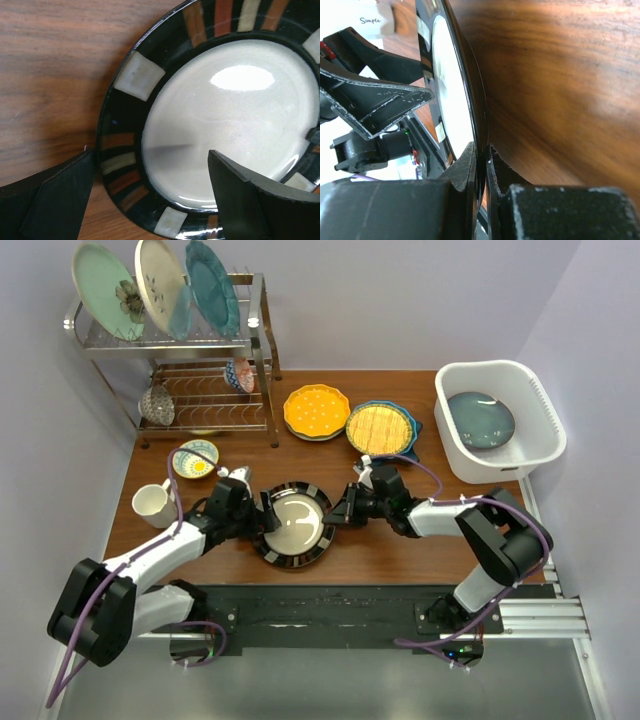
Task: Place the plates into the plastic bin on the countertop
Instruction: Pick up the plate at the center of the board.
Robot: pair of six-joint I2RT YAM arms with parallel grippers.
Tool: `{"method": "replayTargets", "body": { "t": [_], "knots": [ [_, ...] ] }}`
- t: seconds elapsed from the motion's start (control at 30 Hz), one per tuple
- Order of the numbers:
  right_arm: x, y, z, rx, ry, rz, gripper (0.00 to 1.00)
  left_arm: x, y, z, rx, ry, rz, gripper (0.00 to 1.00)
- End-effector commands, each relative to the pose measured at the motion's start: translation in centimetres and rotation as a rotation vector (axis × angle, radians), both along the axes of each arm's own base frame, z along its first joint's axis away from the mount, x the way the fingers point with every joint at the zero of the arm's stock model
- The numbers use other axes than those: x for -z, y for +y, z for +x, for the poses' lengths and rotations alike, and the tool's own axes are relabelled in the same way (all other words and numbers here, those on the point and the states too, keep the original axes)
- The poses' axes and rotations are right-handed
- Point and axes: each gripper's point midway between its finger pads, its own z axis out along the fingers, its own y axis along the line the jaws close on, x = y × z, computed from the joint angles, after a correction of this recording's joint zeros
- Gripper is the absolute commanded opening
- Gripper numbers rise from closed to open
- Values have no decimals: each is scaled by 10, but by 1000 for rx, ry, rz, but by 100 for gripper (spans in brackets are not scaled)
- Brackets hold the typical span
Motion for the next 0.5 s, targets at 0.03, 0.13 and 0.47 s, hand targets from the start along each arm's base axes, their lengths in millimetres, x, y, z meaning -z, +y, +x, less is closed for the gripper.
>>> {"method": "replayTargets", "body": {
  "t": [0.03, 0.13, 0.47],
  "knots": [
    [-16, -7, 4, -1, -89, -54, 0, -20, -6, 7, 26, -48, -14, 96],
    [-17, -9, 3, 1, -89, -66, 0, -22, -5, 8, 27, -50, -6, 96],
    [-25, -11, 0, 5, -103, -51, 0, -37, -2, 13, 10, -90, 3, 96]
  ]
}}
